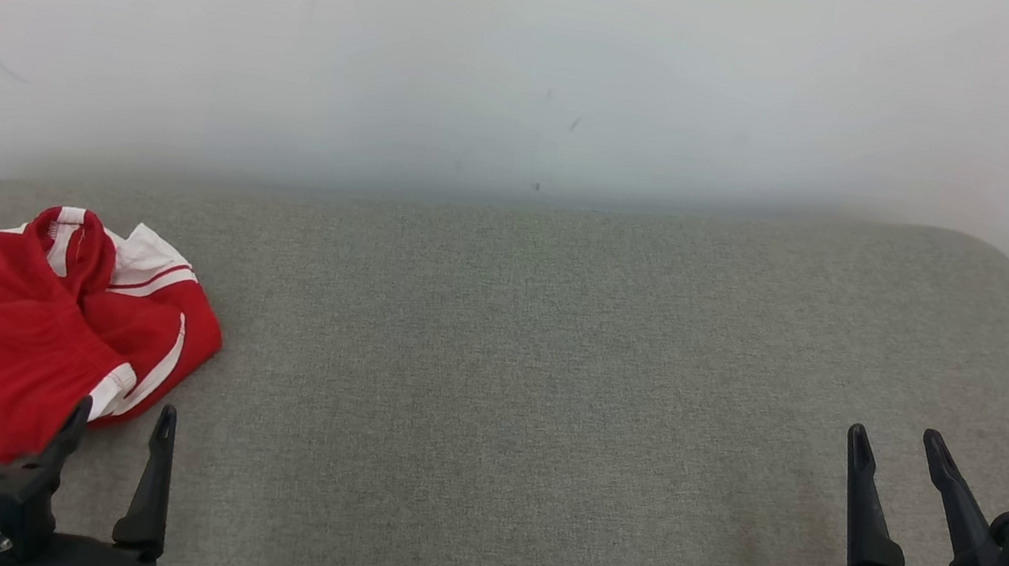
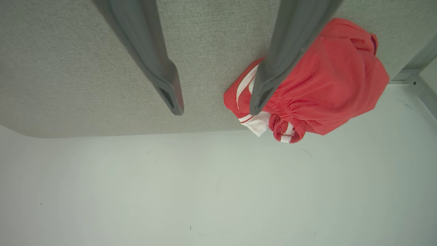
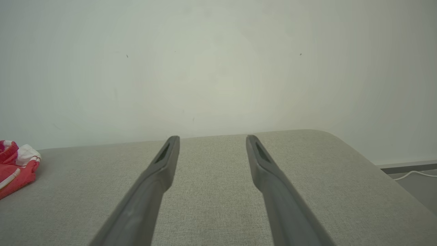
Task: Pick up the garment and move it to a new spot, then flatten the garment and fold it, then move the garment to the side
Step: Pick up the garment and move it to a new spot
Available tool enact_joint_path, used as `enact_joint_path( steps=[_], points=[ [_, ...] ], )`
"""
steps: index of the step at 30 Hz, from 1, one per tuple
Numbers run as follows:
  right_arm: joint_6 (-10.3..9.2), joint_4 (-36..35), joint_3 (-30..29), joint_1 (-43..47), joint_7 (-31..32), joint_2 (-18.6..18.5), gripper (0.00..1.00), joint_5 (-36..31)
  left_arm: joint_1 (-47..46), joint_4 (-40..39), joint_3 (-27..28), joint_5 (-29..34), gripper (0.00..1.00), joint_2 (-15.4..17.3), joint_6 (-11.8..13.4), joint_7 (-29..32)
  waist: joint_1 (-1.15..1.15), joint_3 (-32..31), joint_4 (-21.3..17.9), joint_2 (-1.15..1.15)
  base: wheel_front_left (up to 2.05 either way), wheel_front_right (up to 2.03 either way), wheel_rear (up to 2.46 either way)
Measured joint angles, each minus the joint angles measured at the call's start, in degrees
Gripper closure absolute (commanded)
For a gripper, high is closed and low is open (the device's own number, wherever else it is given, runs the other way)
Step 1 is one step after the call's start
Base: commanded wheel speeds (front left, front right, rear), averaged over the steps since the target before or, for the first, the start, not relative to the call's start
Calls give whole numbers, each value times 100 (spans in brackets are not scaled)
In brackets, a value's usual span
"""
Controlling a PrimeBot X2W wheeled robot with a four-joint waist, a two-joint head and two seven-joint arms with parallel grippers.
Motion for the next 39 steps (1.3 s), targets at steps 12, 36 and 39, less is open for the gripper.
enact_joint_path(
  steps=[12, 36, 39],
  points=[
    [0, 127, -46, 4, -41, -14, 0, 1, -9, 22, -71, 8, 0, 24, -1, 169, 0, 13, 84, 0, 0, 0, 0],
    [42, 292, 165, 135, -33, 47, 0, 0, -19, 93, 155, 141, 0, -89, 201, 226, 0, -39, 1523, 0, 0, 0, 0],
    [42, 307, 182, 135, -33, 70, 0, 0, -19, 93, 213, 142, 0, -100, 208, 226, 0, -50, 1759, 0, 0, 0, 0]
  ],
)
